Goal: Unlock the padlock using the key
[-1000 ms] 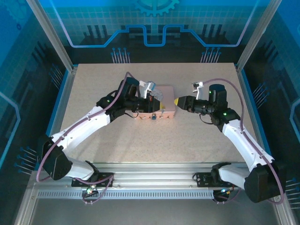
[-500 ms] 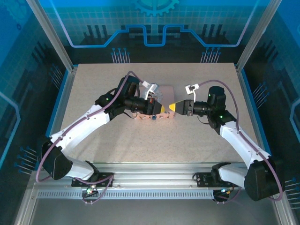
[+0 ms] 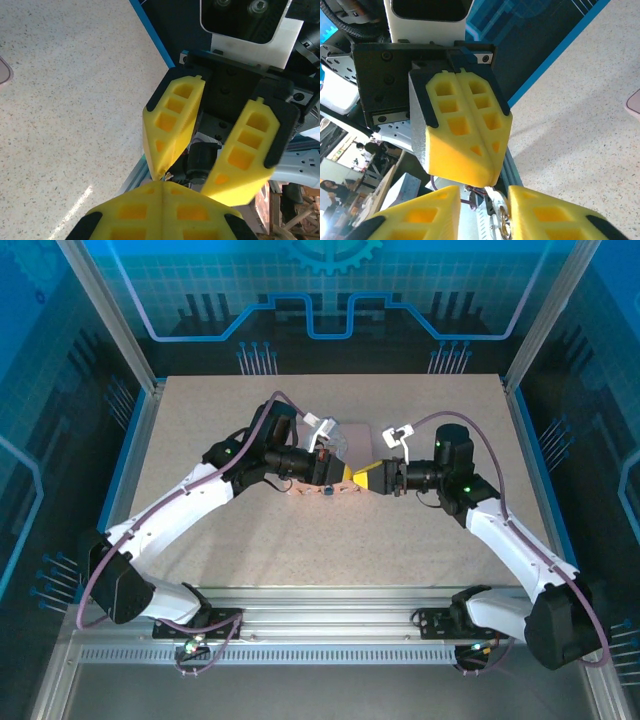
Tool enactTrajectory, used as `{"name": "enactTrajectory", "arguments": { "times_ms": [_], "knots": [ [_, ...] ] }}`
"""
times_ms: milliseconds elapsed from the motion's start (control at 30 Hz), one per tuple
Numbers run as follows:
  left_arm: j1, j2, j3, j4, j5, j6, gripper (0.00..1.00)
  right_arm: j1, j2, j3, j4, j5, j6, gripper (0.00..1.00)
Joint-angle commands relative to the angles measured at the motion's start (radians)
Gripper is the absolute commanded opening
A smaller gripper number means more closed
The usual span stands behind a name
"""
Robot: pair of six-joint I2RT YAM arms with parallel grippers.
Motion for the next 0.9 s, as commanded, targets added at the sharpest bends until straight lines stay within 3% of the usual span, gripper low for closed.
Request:
{"name": "enactTrajectory", "arguments": {
  "times_ms": [0,200,267,467,567,867],
  "knots": [
    [0.013,-0.023,-0.001,0.022,0.019,0.017,0.0,0.011,-0.016,0.035,-0.035,-0.038,-0.031,0.26],
    [0.018,-0.025,0.005,0.029,0.022,0.014,0.0,0.018,-0.013,0.05,-0.067,-0.049,-0.06,0.1],
    [0.021,-0.023,0.007,0.036,0.022,0.009,0.0,0.025,-0.013,0.052,-0.079,-0.049,-0.076,0.0],
    [0.03,-0.028,-0.002,0.066,0.012,-0.019,0.01,0.04,-0.023,0.059,-0.113,0.005,-0.108,0.0],
    [0.046,-0.052,-0.041,0.114,-0.009,-0.064,0.39,0.04,-0.023,0.053,-0.09,0.043,-0.085,0.0],
    [0.057,-0.11,-0.154,0.225,-0.011,-0.144,0.4,0.044,-0.032,0.027,0.004,0.117,-0.007,0.0]
  ]
}}
